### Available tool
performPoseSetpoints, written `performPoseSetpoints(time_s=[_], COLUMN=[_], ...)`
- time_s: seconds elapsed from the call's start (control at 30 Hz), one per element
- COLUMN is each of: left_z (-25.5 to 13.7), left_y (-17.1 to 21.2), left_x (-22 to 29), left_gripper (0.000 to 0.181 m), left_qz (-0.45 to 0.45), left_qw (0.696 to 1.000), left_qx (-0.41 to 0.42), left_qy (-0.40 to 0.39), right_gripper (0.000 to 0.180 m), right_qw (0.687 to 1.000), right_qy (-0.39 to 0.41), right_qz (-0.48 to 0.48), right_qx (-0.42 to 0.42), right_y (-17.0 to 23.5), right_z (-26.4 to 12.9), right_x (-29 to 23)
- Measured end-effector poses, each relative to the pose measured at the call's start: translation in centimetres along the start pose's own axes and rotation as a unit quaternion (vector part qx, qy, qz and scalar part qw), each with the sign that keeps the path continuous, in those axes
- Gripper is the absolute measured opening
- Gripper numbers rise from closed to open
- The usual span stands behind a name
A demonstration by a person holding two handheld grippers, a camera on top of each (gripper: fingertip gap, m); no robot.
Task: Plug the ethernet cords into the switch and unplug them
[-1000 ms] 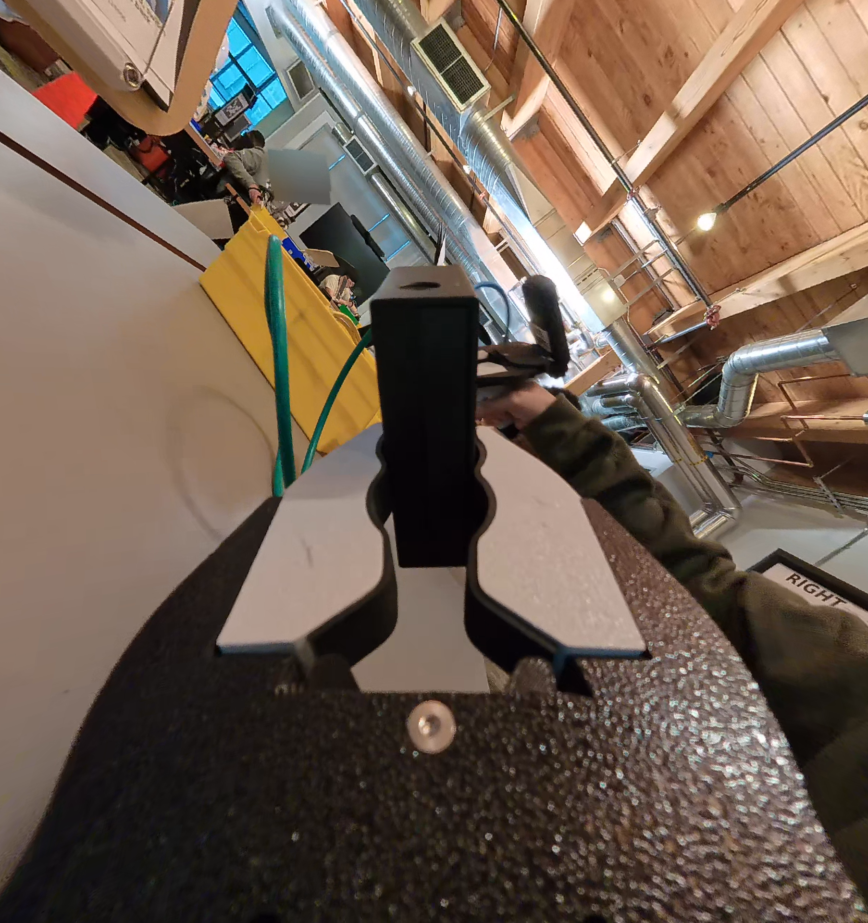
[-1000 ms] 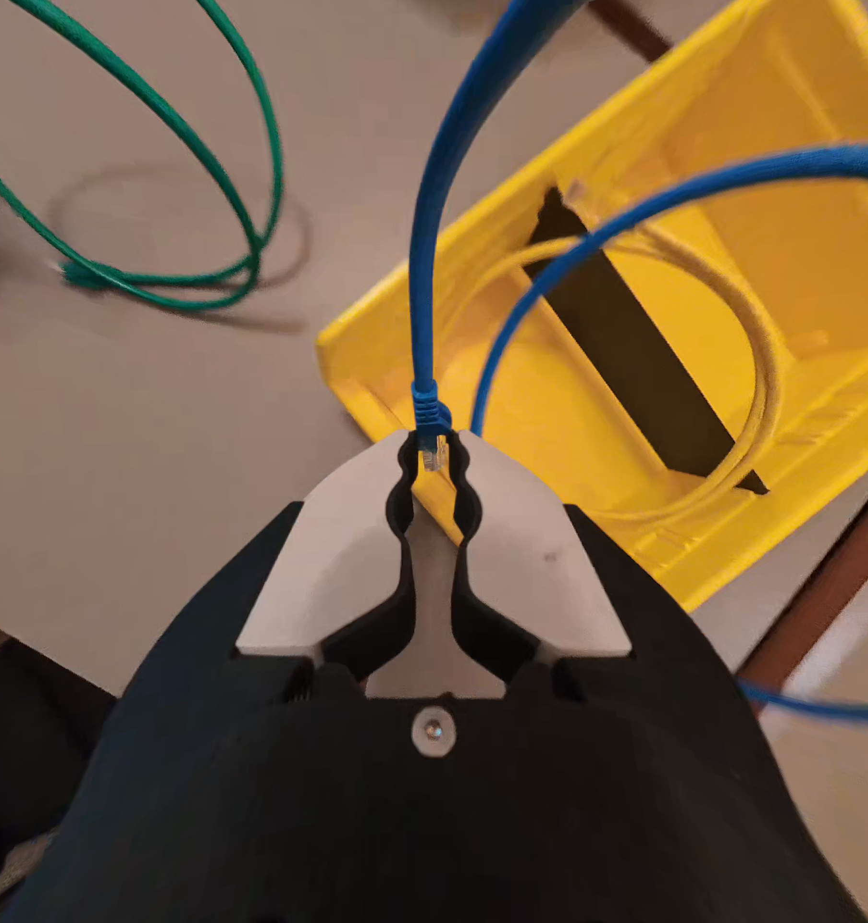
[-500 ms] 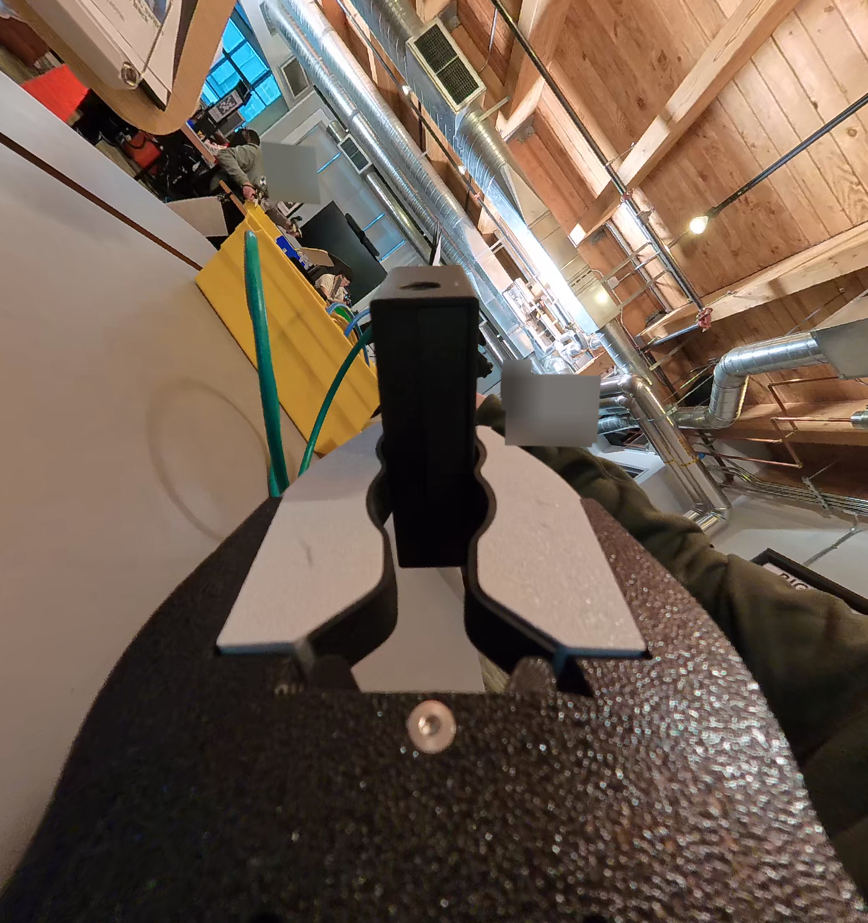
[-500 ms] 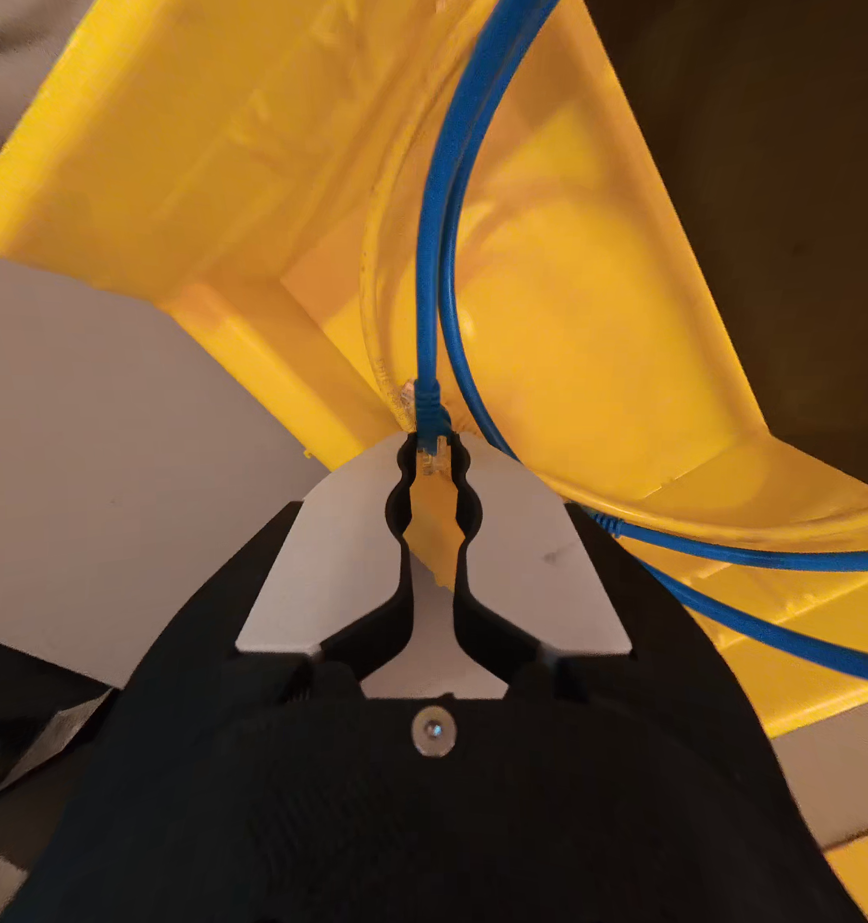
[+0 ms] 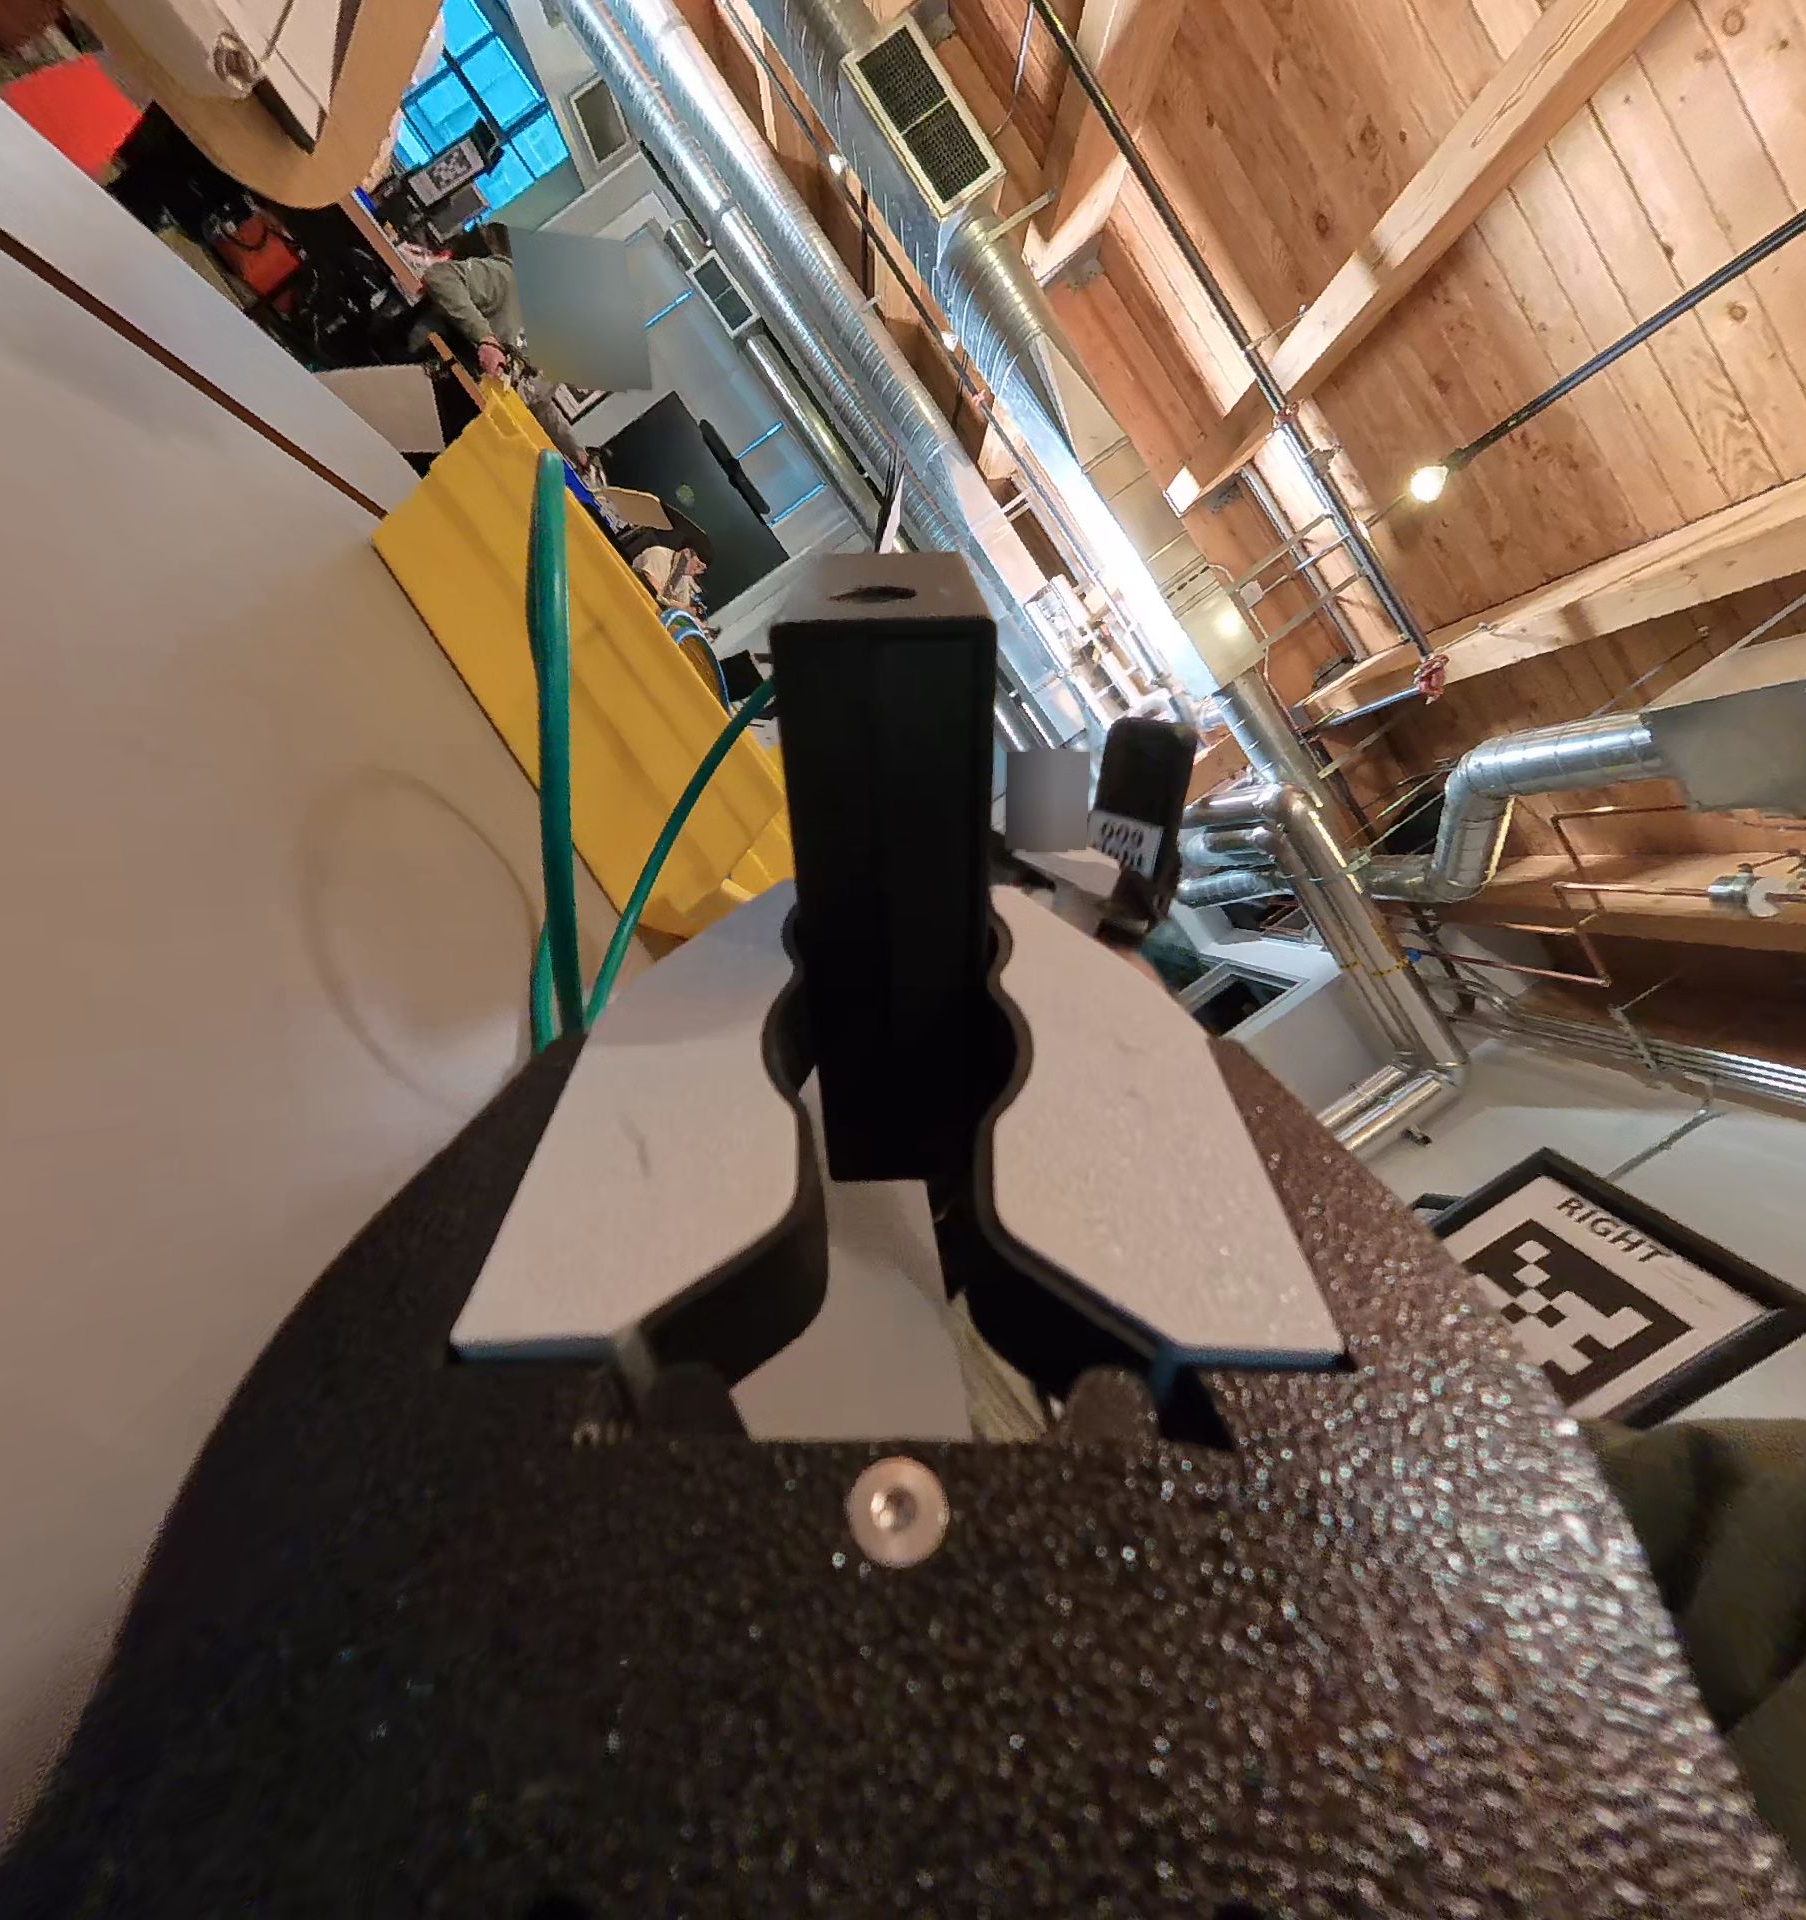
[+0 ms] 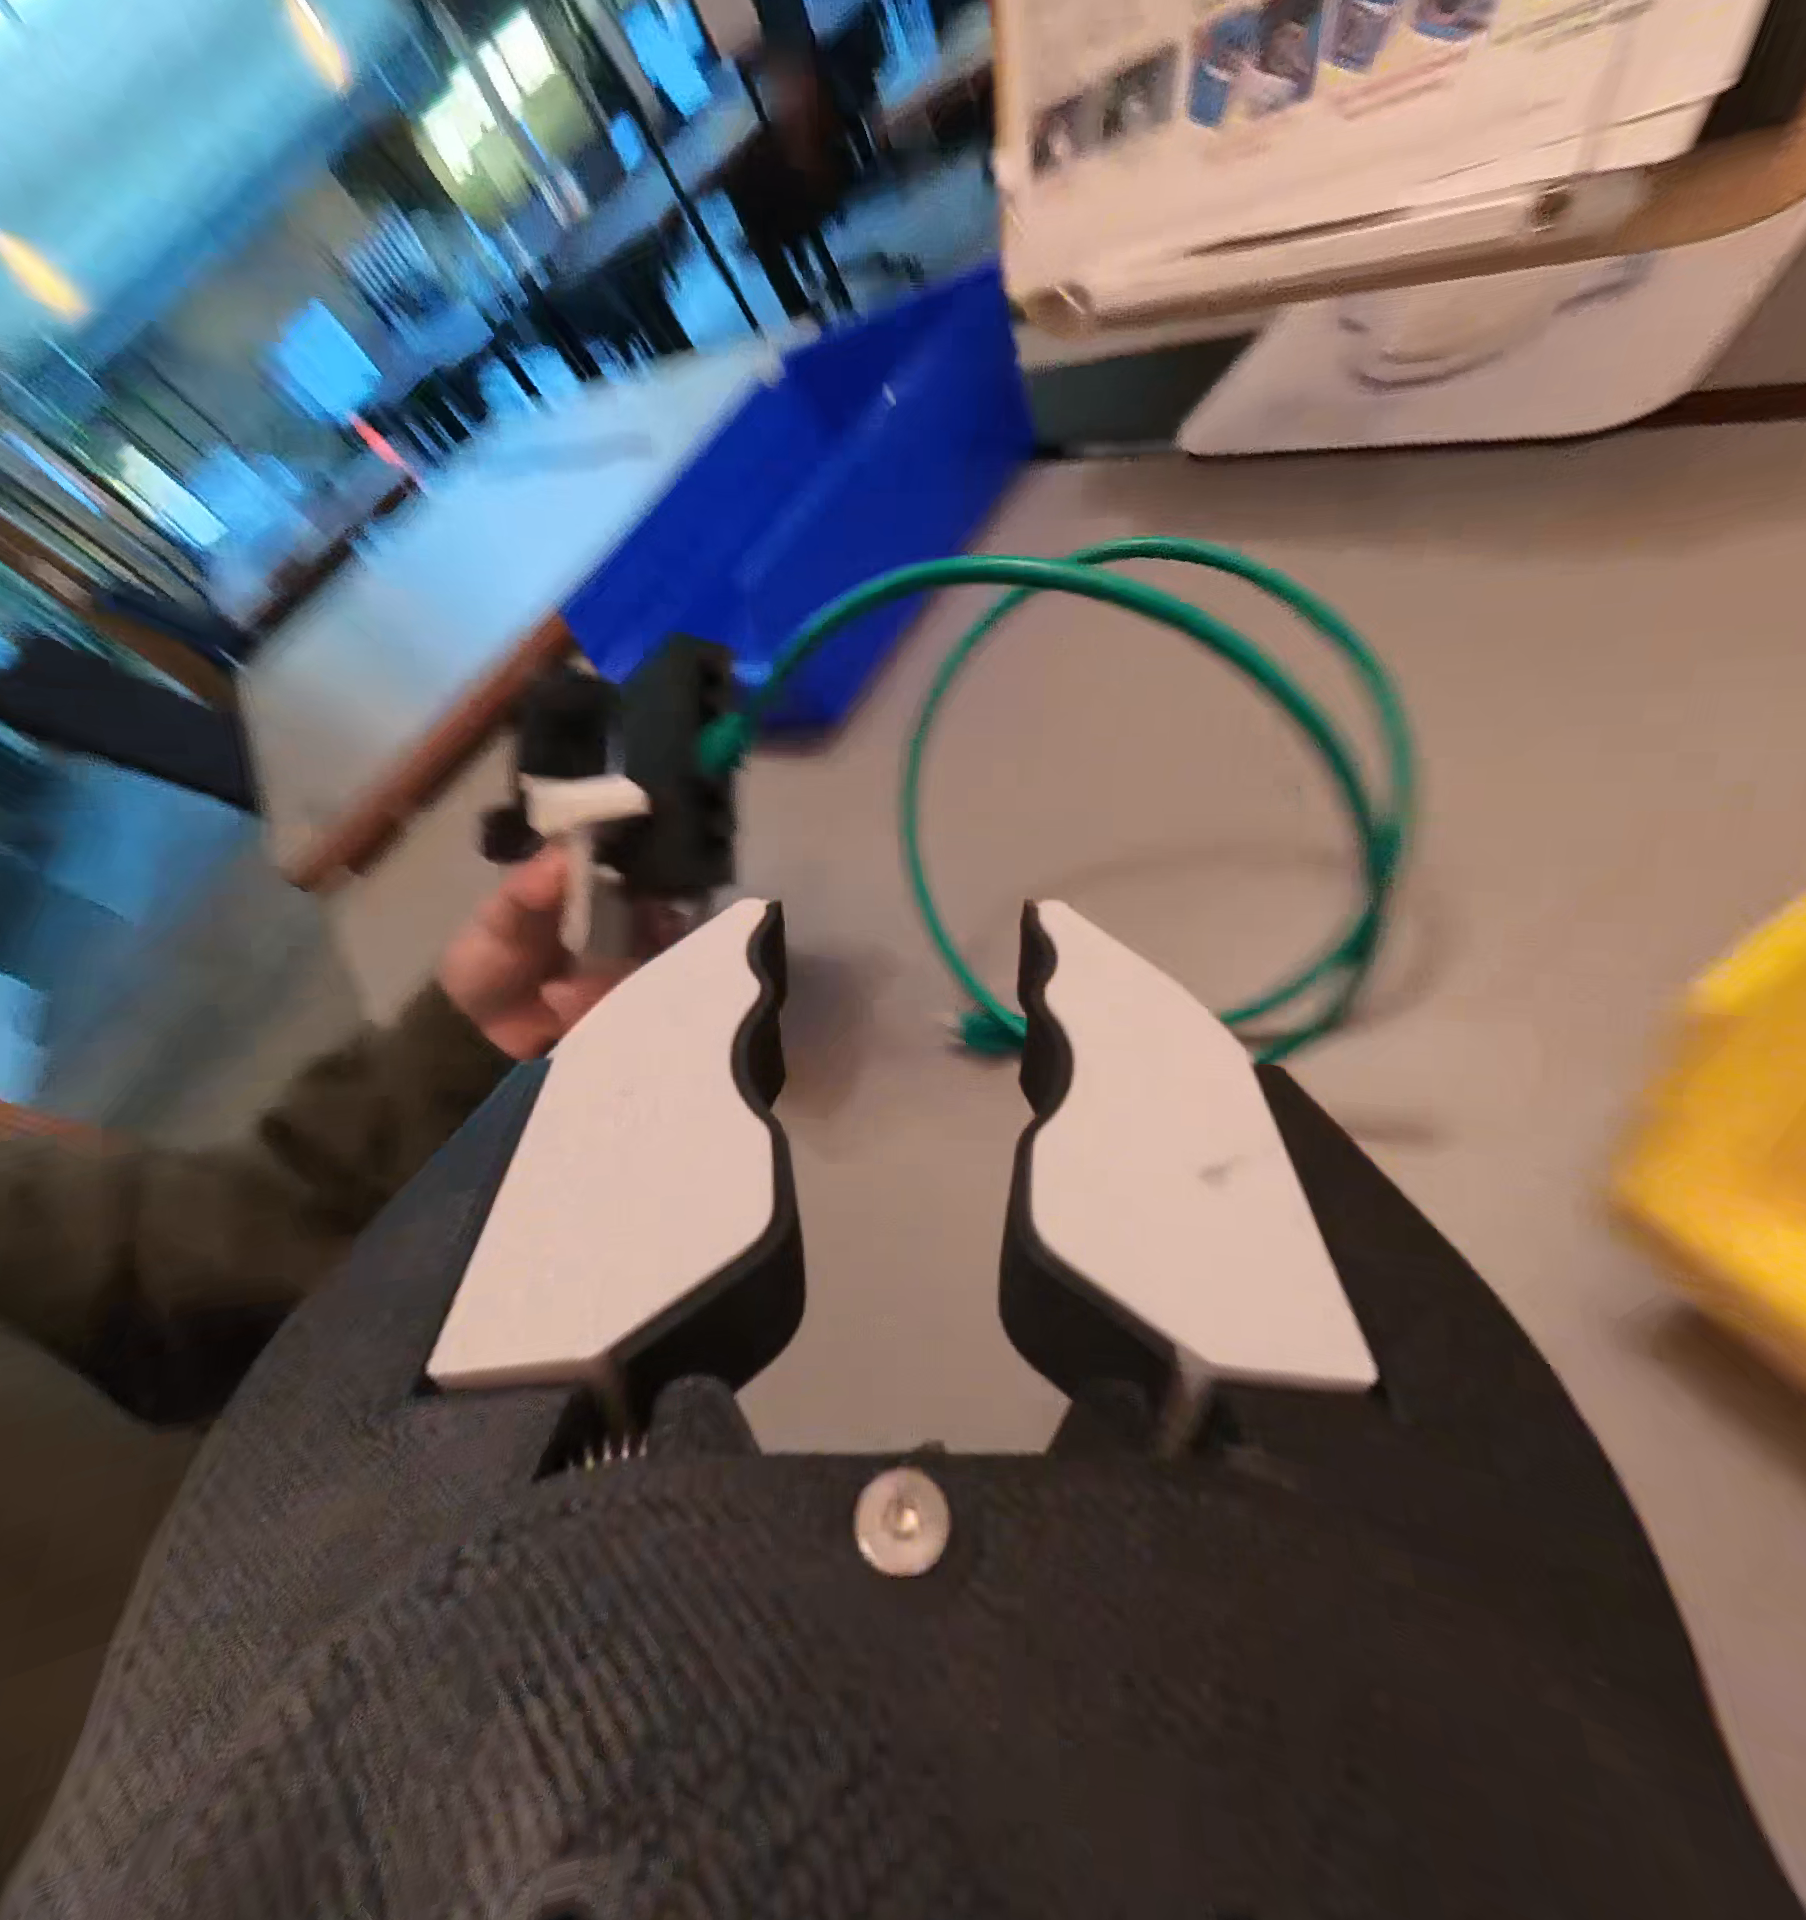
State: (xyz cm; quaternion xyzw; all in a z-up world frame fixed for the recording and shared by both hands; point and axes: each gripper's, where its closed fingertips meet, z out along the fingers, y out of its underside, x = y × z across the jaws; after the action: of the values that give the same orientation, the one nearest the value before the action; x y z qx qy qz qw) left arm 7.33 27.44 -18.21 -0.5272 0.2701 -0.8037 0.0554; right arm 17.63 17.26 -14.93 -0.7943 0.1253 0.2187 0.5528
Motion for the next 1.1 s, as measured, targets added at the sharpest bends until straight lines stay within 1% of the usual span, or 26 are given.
performPoseSetpoints(time_s=[0.07, 0.13, 0.27, 0.37, 0.43, 0.53, 0.57, 0.6, 0.67, 0.77, 0.9, 1.1], left_z=[0.2, 0.4, 0.8, 0.9, 1.0, 1.0, 0.9, 0.9, 1.0, 1.1, 1.0, 0.9], left_y=[0.3, 0.5, 1.4, 2.3, 2.9, 3.0, 2.9, 2.8, 2.9, 3.1, 3.2, 3.4], left_x=[0.1, 0.4, 1.5, 2.4, 2.7, 2.3, 2.3, 2.2, 2.2, 2.0, 1.7, 1.1], left_gripper=[0.027, 0.027, 0.027, 0.027, 0.027, 0.027, 0.027, 0.027, 0.026, 0.026, 0.027, 0.026], left_qz=[-0.026, -0.051, -0.105, -0.149, -0.171, -0.187, -0.191, -0.194, -0.190, -0.191, -0.190, -0.183], left_qw=[1.000, 0.999, 0.993, 0.984, 0.978, 0.975, 0.975, 0.975, 0.975, 0.975, 0.975, 0.976], left_qx=[-0.009, -0.019, -0.059, -0.096, -0.115, -0.113, -0.109, -0.106, -0.108, -0.109, -0.112, -0.115], left_qy=[0.002, 0.006, 0.018, 0.030, 0.037, 0.033, 0.033, 0.033, 0.030, 0.027, 0.023, 0.010], right_gripper=[0.043, 0.041, 0.045, 0.042, 0.038, 0.033, 0.025, 0.023, 0.020, 0.021, 0.016, 0.015], right_qw=[0.996, 0.985, 0.968, 0.951, 0.948, 0.949, 0.949, 0.949, 0.946, 0.943, 0.938, 0.927], right_qy=[-0.036, -0.057, -0.076, -0.106, -0.120, -0.089, -0.077, -0.069, -0.064, -0.067, -0.062, -0.059], right_qz=[0.057, 0.111, 0.163, 0.194, 0.204, 0.220, 0.220, 0.220, 0.224, 0.246, 0.260, 0.283], right_qx=[0.064, 0.122, 0.177, 0.215, 0.213, 0.207, 0.211, 0.218, 0.224, 0.216, 0.222, 0.238], right_y=[0.9, 1.4, 2.4, 2.1, 2.3, 2.8, 2.9, 2.9, 2.9, 3.3, 3.5, 3.8], right_z=[2.0, 4.0, 7.7, 8.9, 9.5, 9.8, 9.7, 9.5, 9.3, 9.6, 9.7, 9.9], right_x=[-2.0, -3.3, -4.6, -5.8, -6.6, -6.3, -6.1, -5.9, -6.0, -6.1, -5.9, -5.5])
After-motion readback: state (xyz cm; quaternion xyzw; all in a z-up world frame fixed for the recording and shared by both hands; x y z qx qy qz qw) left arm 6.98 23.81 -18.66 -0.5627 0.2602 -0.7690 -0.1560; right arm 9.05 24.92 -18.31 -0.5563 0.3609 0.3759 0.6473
